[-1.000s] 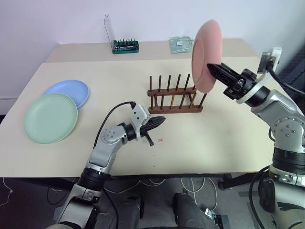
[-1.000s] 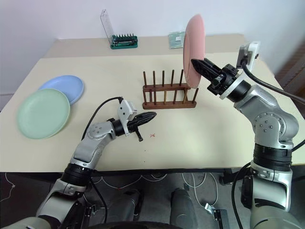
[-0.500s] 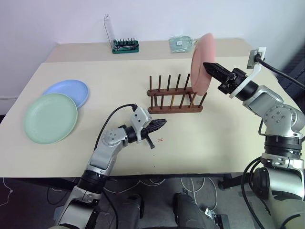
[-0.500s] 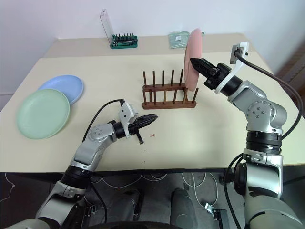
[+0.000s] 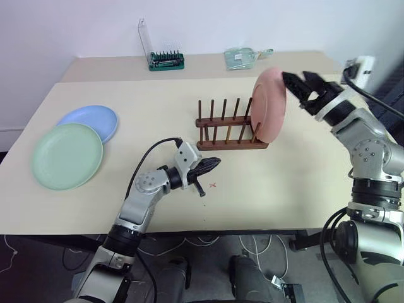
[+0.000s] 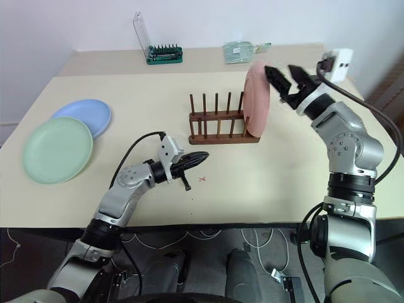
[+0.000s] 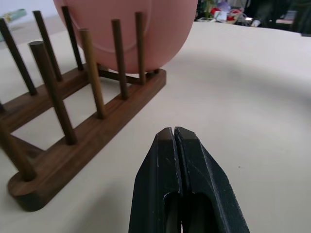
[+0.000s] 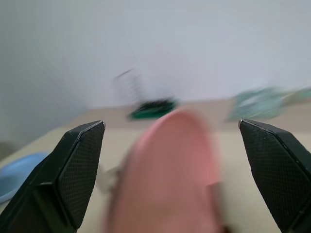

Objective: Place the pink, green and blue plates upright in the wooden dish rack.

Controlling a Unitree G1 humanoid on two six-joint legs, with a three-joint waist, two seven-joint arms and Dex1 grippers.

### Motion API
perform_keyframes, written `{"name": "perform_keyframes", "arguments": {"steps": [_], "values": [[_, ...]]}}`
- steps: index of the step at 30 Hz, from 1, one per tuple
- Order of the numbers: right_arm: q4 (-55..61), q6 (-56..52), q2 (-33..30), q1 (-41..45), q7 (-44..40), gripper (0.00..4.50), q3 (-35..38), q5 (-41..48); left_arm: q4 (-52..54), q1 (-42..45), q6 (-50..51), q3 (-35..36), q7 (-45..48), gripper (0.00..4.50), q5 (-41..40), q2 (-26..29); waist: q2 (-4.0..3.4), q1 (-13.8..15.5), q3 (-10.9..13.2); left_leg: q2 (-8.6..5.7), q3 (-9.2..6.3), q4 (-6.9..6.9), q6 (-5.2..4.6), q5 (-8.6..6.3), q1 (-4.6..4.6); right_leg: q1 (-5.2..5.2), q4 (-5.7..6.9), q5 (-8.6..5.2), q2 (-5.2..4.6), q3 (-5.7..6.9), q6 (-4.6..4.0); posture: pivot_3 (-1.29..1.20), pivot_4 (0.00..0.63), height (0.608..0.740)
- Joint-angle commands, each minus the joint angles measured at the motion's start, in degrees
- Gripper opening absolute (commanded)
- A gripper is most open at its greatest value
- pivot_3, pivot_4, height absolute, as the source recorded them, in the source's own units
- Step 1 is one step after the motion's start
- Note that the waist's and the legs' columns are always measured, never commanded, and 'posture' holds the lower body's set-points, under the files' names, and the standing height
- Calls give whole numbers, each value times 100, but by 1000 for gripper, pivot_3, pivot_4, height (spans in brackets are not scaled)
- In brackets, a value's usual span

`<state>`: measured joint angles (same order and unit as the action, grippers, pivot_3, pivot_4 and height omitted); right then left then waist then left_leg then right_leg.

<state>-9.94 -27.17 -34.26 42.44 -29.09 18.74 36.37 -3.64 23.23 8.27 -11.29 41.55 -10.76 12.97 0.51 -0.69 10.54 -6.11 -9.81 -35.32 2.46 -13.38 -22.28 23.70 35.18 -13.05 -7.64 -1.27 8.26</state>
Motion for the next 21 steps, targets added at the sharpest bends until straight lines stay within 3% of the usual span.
{"name": "perform_keyframes", "arguments": {"steps": [1,5,11,13,17,21], "values": [[952,598,-355,-83,-306,4480,-288,-581,-9,363,-57,535,-498,0,-142,-128,0,-3,0,0,0,-1,0,0,-3,4,2,0,0,0,0,0,150,740],[1951,653,-588,-255,-843,4500,-988,-914,34,655,241,1209,-1070,1303,-372,-76,-3,-63,-1,4,5,-1,1,0,-3,10,6,0,2,0,1,0,150,740],[2699,494,-624,-327,-1333,4500,-2163,-1527,297,756,607,2188,-1962,4448,-495,295,6,-25,3,3,2,-7,2,1,-6,8,4,2,1,0,4,0,150,740],[2674,667,-459,-300,-1329,4500,-2686,-1992,321,791,906,2847,-2513,4481,-548,622,7,-45,4,4,2,-7,2,1,-6,12,6,2,3,0,4,0,150,740],[2358,983,-130,-344,-1406,4500,-3045,-2330,545,745,1563,4014,-3609,4481,-755,1046,14,-37,8,7,1,-1,6,3,-8,24,11,3,5,-2,2,0,150,740],[2176,1089,31,-308,-1487,4500,-3052,-2444,679,616,1802,4291,-3957,4481,-724,1199,29,79,10,1,-7,-6,7,3,-15,20,8,10,0,-1,9,0,150,740]]}}
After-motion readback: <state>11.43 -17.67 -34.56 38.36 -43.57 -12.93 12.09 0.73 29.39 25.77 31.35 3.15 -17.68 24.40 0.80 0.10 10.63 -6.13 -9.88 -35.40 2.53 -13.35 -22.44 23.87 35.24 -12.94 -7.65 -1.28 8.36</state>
